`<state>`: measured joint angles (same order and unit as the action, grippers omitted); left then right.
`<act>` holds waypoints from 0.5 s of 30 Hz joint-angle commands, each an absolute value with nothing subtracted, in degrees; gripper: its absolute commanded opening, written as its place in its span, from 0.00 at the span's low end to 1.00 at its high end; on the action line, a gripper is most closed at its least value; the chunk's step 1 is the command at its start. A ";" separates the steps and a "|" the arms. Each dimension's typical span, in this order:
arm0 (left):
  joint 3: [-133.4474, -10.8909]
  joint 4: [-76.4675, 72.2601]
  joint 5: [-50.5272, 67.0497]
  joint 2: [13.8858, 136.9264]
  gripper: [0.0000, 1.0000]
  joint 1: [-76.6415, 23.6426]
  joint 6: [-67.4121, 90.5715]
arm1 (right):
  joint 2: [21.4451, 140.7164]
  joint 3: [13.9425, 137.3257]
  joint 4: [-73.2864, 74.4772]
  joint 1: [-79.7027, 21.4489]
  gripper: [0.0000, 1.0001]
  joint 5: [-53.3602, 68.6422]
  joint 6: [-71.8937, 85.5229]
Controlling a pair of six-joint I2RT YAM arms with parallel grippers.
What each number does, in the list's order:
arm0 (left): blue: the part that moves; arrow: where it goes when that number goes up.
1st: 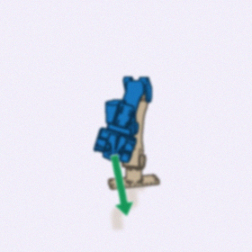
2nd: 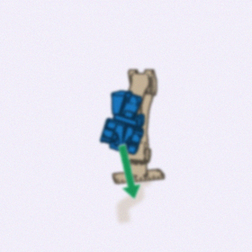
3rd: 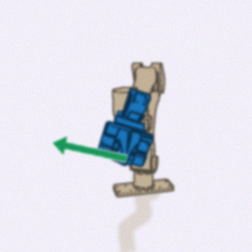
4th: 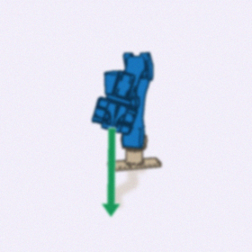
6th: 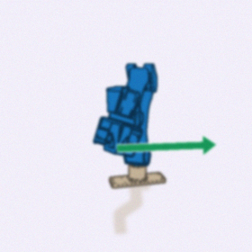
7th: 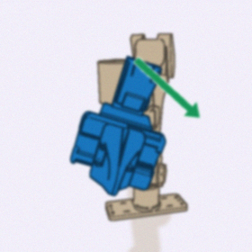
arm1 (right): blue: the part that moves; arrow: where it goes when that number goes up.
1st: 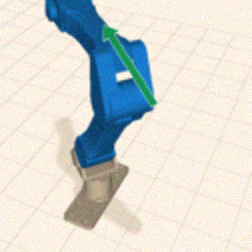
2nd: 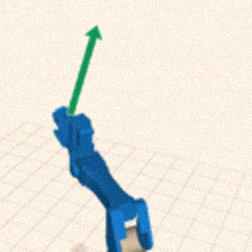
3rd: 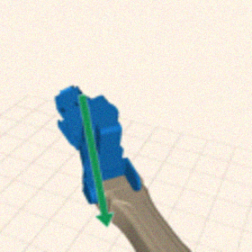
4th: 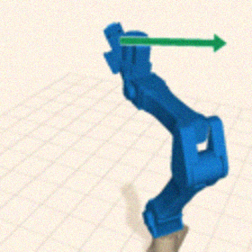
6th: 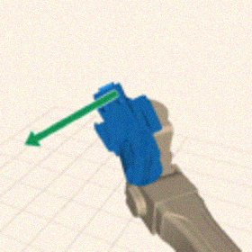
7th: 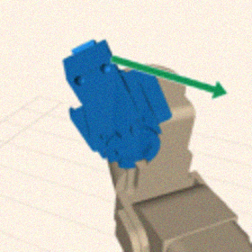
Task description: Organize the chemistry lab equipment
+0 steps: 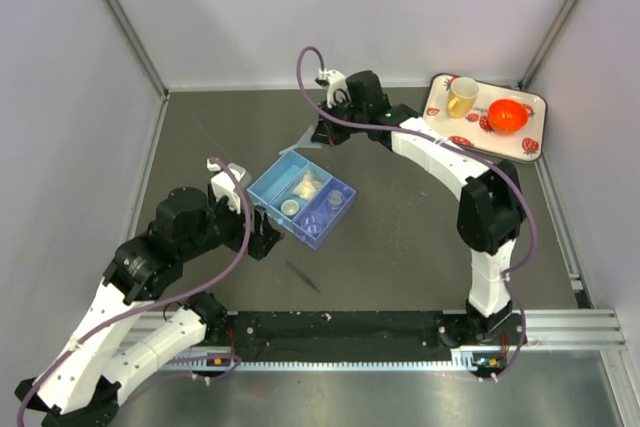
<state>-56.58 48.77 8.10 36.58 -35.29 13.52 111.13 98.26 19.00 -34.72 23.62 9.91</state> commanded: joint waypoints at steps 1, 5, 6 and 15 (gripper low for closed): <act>-57.48 47.37 8.17 36.04 0.99 -35.42 12.92 | 112.32 105.28 19.07 -37.70 0.00 28.56 0.27; -57.13 47.29 8.35 35.77 0.99 -35.42 12.92 | 114.69 108.71 21.53 -39.02 0.00 31.28 -7.37; -56.95 47.29 8.44 35.68 0.99 -35.42 12.92 | 115.39 109.50 22.06 -39.28 0.00 31.99 -8.17; -56.34 47.20 8.44 34.72 0.99 -35.42 12.74 | 120.32 113.64 25.14 -41.75 0.00 30.76 -13.97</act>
<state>-56.55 48.80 8.12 35.51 -35.29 13.50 118.34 110.78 24.29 -40.75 30.06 -9.89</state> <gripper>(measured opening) 0.990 0.010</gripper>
